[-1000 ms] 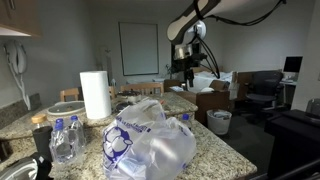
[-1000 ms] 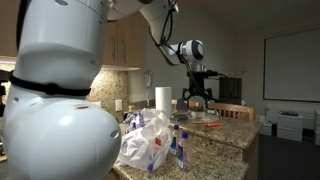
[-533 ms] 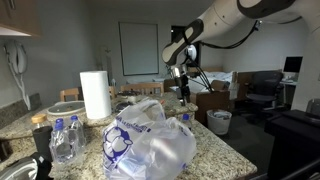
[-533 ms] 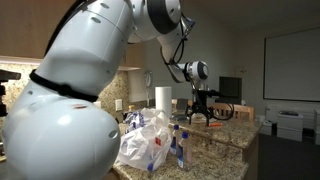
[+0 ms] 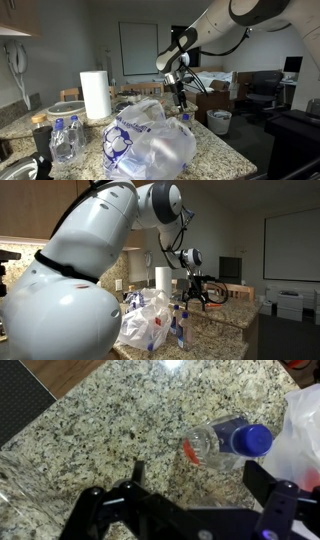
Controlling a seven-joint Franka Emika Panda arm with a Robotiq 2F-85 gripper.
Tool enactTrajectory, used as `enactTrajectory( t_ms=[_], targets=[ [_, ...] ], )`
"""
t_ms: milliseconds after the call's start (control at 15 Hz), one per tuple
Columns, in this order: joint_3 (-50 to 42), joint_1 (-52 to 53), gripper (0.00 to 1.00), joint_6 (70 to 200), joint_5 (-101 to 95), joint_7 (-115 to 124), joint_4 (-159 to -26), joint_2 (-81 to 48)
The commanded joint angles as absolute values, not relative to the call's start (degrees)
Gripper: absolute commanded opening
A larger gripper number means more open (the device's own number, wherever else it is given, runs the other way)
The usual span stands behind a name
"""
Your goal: Put the empty water bottles on the counter in the plastic bag
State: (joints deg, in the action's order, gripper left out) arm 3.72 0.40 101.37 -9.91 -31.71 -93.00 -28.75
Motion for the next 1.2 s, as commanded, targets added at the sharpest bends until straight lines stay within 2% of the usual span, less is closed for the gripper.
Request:
enactTrajectory(
  t_ms=[0, 400, 800, 1133],
  targets=[
    [4.26, 0.63, 1.0, 101.68, -12.79, -32.74, -95.93, -26.6],
    [5.32, 0.71, 1.0, 105.05, -14.63, -33.94, -100.2, -24.51],
    [7.31, -0.36, 1.0, 118.09, -11.21, -37.49, -106.83, -18.65],
    [6.32, 0.02, 1.0, 117.97, -12.36, -39.19, -111.51, -15.34]
  ],
)
